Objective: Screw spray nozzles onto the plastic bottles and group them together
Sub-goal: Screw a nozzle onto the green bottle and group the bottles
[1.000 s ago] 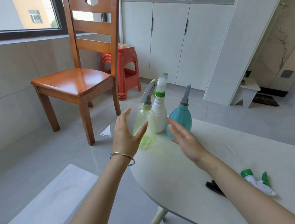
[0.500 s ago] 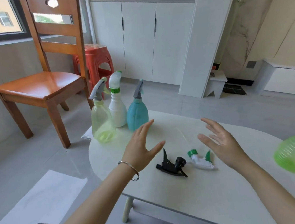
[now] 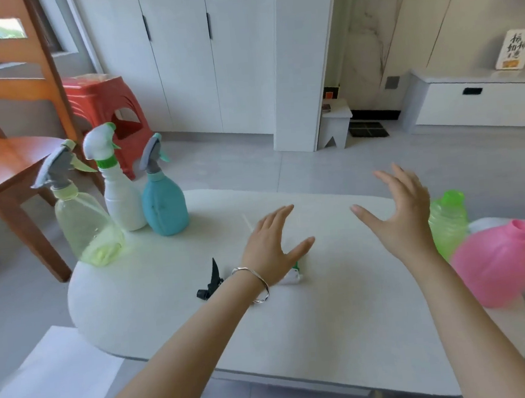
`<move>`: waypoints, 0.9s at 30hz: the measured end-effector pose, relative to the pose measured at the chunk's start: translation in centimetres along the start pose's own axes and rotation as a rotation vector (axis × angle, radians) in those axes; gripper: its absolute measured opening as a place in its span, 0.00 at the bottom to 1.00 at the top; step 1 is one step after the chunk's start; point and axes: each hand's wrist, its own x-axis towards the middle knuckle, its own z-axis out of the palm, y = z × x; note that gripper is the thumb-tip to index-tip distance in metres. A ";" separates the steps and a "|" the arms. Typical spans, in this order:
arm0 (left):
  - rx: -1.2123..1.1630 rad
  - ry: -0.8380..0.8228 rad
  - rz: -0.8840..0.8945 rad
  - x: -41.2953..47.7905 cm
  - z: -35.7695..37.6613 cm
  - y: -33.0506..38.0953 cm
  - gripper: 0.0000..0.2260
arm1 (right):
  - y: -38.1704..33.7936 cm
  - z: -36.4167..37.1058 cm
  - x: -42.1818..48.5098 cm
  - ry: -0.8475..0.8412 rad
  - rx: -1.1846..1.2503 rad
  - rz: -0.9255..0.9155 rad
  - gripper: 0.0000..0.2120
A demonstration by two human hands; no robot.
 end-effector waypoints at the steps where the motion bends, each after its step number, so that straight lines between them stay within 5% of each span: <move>1: -0.001 -0.004 0.003 0.2 0.4 0.2 0.31 | 0.6 -0.3 0.3 0.031 -0.024 0.021 0.32; 15: -0.038 -0.029 -0.032 1.2 4.1 1.9 0.30 | 6.2 -1.7 1.3 0.180 0.077 0.283 0.48; 27: -0.067 -0.017 -0.044 1.3 4.1 1.8 0.31 | 6.7 -0.5 0.7 0.105 0.082 0.477 0.38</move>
